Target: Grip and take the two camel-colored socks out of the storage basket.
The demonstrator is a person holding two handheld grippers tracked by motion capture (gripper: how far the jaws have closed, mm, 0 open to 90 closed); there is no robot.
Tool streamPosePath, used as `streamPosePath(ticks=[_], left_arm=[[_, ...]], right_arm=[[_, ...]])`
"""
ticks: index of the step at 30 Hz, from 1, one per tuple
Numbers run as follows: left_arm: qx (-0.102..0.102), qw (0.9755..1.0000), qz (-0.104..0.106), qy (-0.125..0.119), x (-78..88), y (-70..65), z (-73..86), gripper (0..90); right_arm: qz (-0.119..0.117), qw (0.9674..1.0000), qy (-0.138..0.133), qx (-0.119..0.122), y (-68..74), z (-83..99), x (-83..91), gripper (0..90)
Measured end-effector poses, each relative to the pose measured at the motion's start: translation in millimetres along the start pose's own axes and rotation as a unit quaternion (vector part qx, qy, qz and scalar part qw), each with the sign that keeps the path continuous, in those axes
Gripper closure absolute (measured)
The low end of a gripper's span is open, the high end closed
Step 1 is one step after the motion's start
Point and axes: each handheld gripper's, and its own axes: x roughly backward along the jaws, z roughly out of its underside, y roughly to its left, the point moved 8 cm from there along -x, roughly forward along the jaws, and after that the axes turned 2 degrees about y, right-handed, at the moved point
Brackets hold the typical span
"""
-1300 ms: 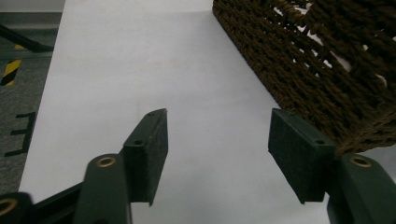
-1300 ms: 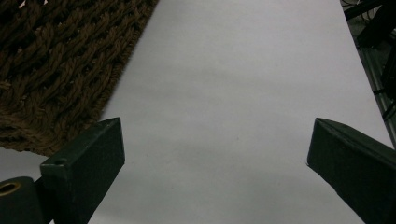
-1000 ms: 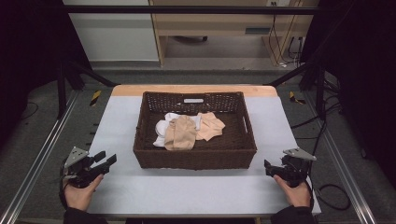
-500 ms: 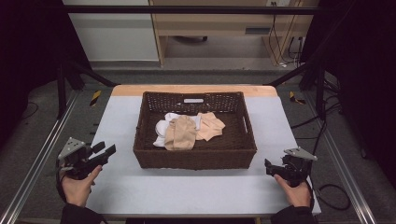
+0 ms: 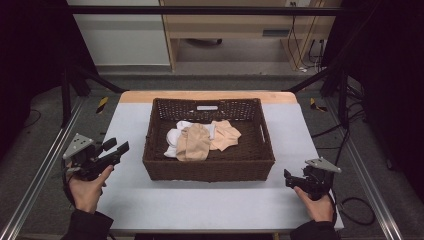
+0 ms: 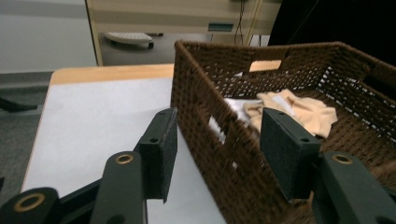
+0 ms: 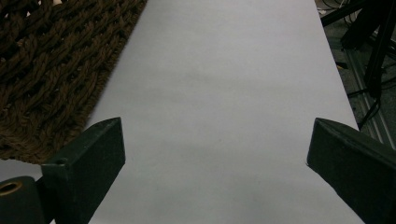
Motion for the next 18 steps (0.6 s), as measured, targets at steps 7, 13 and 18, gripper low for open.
streamPosePath(ticks=[7, 13, 18], left_arm=[[-0.016, 0.9998, 0.008, -0.009, -4.5, -17.2, -19.2, 46.2], [-0.031, 0.9993, 0.015, -0.009, -15.1, -33.7, -33.0, 45.9], [-0.033, 0.9991, 0.024, -0.012, -23.6, -44.3, -41.8, 45.9]], right_arm=[[-0.001, 1.0000, -0.001, 0.003, 0.6, -0.1, -0.2, 4.5], [0.001, 1.0000, -0.001, -0.001, 0.0, -0.1, -0.3, 4.5], [0.000, 1.0000, -0.001, 0.001, 0.3, -0.1, -0.5, 4.5]])
